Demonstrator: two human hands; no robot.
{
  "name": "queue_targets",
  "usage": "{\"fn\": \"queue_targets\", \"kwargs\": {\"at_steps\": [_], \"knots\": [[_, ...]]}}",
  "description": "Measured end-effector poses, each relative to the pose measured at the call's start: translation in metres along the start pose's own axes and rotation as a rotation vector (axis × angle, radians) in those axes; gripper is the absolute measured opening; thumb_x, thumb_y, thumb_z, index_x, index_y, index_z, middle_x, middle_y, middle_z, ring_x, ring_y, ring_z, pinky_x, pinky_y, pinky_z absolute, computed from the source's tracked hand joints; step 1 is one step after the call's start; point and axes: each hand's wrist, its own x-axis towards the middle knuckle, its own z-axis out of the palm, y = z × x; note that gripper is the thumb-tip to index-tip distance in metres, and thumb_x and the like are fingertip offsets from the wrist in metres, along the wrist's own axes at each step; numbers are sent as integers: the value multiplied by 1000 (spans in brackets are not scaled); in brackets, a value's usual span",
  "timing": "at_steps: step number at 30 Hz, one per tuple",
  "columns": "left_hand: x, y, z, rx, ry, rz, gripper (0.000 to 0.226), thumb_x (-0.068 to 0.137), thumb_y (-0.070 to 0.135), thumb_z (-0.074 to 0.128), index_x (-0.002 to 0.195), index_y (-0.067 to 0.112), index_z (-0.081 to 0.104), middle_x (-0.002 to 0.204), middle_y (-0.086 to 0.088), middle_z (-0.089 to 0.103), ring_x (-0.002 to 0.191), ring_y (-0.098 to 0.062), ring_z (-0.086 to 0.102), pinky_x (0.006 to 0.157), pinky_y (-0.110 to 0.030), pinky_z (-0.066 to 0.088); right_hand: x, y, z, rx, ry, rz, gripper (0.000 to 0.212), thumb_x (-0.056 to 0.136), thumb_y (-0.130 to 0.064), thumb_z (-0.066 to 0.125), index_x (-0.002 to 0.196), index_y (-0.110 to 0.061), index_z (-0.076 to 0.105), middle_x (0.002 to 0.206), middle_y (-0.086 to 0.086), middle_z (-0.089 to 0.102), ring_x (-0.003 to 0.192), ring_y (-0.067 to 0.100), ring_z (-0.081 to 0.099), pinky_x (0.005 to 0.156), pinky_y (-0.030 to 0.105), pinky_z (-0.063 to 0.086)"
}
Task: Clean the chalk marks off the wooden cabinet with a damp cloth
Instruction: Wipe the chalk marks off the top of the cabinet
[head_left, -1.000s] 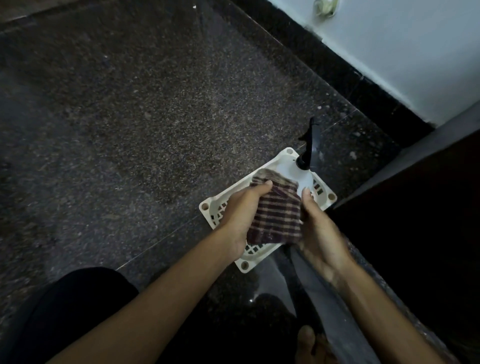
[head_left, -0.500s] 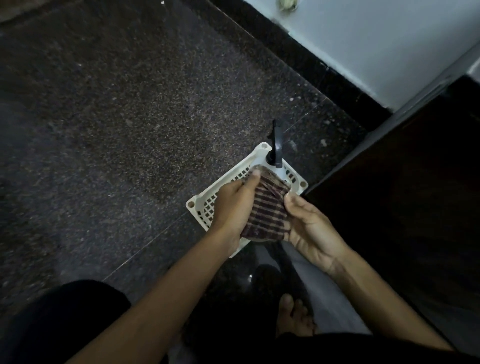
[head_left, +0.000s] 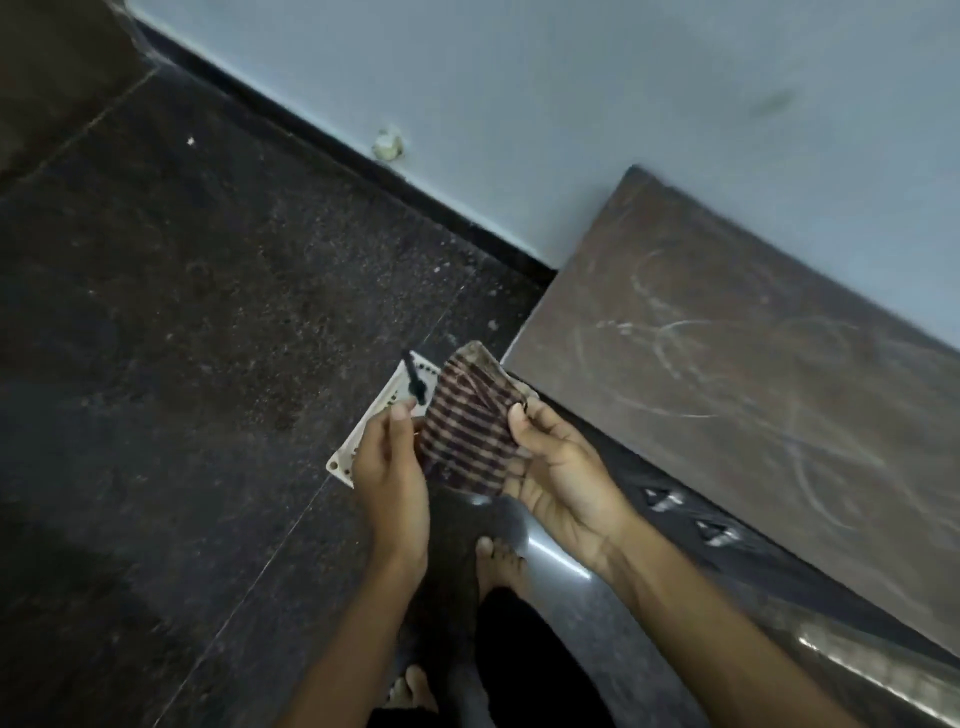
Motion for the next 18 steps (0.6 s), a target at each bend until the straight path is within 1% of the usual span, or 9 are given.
{"fn": "queue_targets", "kwargs": {"at_steps": [2, 4, 5, 7, 9, 11, 14, 16, 18], "knots": [[-5, 38, 22, 66, -73, 98, 32, 106, 34, 42, 117, 17, 67, 103, 1, 73, 99, -13, 69, 86, -36, 57, -30, -32, 0, 76, 17, -44, 36, 100, -15, 51, 133, -1, 53, 128, 21, 65, 118, 37, 63, 99, 52, 52], [-8, 69, 46, 105, -163, 164, 32, 106, 33, 42, 118, 15, 66, 100, 1, 72, 92, -9, 69, 79, -27, 56, -55, -62, -7, 132, 62, -100, 43, 99, -16, 50, 139, 2, 48, 130, 20, 64, 120, 35, 62, 94, 47, 56], [-7, 79, 58, 130, -202, 191, 32, 106, 32, 42, 119, 15, 65, 99, 1, 72, 92, -9, 69, 78, -24, 56, -64, -76, -12, 165, 92, -129, 48, 98, -17, 52, 140, 3, 46, 132, 20, 63, 121, 35, 61, 94, 46, 56], [-2, 95, 83, 196, -263, 231, 31, 106, 31, 44, 120, 14, 65, 99, 2, 72, 93, -9, 69, 81, -24, 56, -78, -101, -27, 238, 156, -178, 53, 93, -18, 55, 141, 4, 46, 133, 19, 62, 122, 35, 60, 98, 48, 53], [6, 101, 103, 292, -321, 278, 28, 105, 30, 47, 121, 15, 65, 102, 2, 72, 97, -11, 69, 86, -30, 57, -86, -123, -45, 277, 209, -202, 49, 94, -18, 55, 139, 1, 50, 130, 18, 63, 119, 32, 62, 100, 48, 51], [17, 101, 118, 434, -362, 338, 25, 104, 28, 50, 121, 18, 66, 108, 1, 72, 101, -13, 68, 89, -35, 56, -87, -141, -61, 299, 253, -219, 47, 95, -19, 55, 139, -3, 52, 133, 17, 62, 121, 32, 61, 100, 47, 52], [32, 97, 131, 581, -409, 380, 26, 102, 26, 53, 125, 19, 65, 117, -2, 69, 108, -16, 65, 91, -31, 53, -78, -162, -81, 327, 291, -233, 45, 97, -18, 55, 140, -6, 51, 137, 17, 60, 125, 33, 59, 102, 52, 48], [40, 96, 138, 664, -446, 374, 31, 102, 26, 53, 131, 17, 62, 124, -4, 65, 113, -15, 62, 94, -28, 50, -65, -174, -88, 289, 311, -259, 42, 99, -16, 54, 139, -6, 52, 134, 16, 63, 122, 31, 62, 97, 50, 53], [48, 95, 144, 719, -474, 379, 37, 102, 26, 53, 137, 15, 57, 131, -5, 61, 119, -17, 59, 101, -33, 49, -46, -186, -91, 218, 338, -317, 37, 99, -13, 55, 136, -7, 55, 128, 13, 67, 113, 26, 67, 84, 39, 60]]}}
